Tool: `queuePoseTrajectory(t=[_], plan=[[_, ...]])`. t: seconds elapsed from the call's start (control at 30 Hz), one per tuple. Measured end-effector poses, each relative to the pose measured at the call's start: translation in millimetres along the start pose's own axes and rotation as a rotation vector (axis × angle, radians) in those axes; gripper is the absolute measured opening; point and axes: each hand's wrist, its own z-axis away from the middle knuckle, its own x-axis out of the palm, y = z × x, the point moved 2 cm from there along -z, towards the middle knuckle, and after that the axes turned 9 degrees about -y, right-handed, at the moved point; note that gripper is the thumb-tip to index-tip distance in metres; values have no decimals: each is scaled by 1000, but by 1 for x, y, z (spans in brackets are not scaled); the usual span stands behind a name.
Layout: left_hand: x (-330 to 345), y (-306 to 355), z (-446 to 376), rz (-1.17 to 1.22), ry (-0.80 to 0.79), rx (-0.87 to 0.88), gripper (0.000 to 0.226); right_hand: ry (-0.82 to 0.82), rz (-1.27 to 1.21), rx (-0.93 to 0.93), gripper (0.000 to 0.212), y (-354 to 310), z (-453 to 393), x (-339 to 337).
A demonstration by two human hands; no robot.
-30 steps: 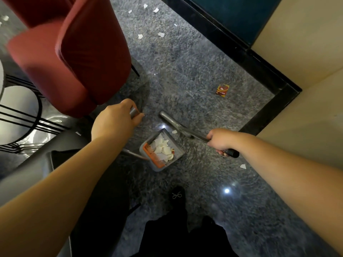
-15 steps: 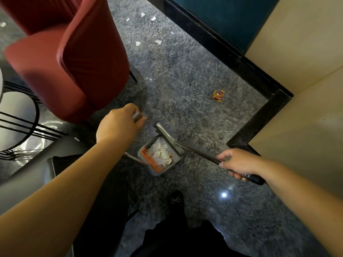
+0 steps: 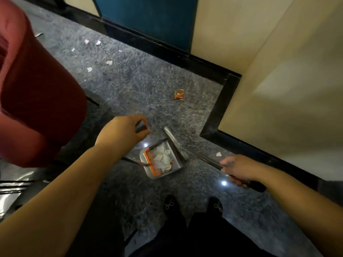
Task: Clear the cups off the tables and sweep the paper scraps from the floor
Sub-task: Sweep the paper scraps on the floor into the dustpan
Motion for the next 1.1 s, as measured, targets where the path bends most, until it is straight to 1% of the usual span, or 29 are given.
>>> queuePoseTrajectory(t=[0.13,0.17,0.3,0.4,0.53,0.6,0.67,0.77,0.83,1.1], plan=[[23,62,-15,-76,-47,96,18,43,-121,38,17,45,31,-21],[29,78,-18,-91,-56,114,20,49,-136,34,15,57,37,-27],[57,135,-31,-112,-40,150,23,76,-148,27,25,106,56,-51],[76,170,-40,-94,-23,167,22,101,-145,50,26,143,61,-70],[91,208,-52,-148,-11,181,26,97,-68,74,9,181,61,-97],[93,220,-59,-166,-12,174,27,90,-45,90,8,196,57,-108],[94,227,-65,-159,-15,156,25,85,4,113,12,207,51,-118],[95,230,-68,-144,-15,139,23,80,89,150,24,219,39,-125],[97,233,-66,-148,-8,141,23,66,104,156,29,223,31,-126],[110,242,-52,-185,20,130,22,-23,127,72,38,206,23,-121]])
